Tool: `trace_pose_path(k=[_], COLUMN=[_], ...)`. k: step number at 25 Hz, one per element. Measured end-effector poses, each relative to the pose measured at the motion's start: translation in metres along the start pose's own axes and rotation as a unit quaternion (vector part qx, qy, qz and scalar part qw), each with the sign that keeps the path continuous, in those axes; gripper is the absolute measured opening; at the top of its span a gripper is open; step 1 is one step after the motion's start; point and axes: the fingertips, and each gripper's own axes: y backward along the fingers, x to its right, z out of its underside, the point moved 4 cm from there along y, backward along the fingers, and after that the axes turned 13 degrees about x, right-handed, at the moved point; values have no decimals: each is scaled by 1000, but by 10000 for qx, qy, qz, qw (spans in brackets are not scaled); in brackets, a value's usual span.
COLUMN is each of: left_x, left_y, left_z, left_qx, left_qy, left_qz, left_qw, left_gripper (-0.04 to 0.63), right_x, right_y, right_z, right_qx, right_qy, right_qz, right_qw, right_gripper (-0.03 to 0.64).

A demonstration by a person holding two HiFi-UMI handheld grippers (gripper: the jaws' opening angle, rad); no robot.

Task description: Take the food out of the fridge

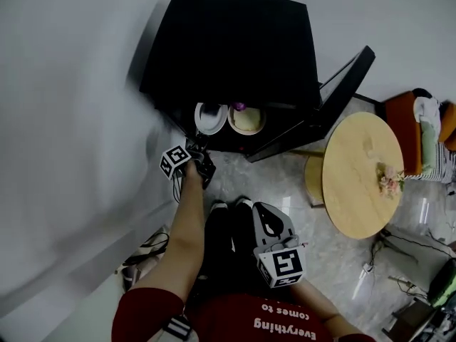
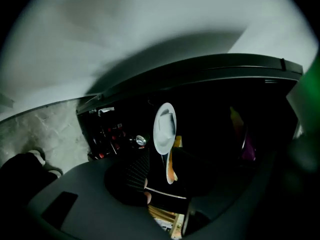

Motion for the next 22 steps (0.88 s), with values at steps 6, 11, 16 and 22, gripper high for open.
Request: trace_pose_path(k=[6,11,16,22], left_x=[-2,-5,-11,-8], left_y=[-31,-40,-48,-52], left_z=[0,5,2,1], left_qx=[-156,-264,-146,-40], left_qy=[-208,-276,-165,-96], left_qz=[110,213,208,282], left_qw=[9996,9990,9995,9995], left_gripper=[124,124,123,58], right_x=[13,34,39,42], right_y=[-45,-141,-194,-198], right_z=[52,110,122,144], right_qx=[-143,-398,-655,-930], right_qy=[-149,122,10,85], right_qz=[-146,-175,-218,-220], right_qw=[9997,9990,9976,9954], right_gripper=[12,11,12,12])
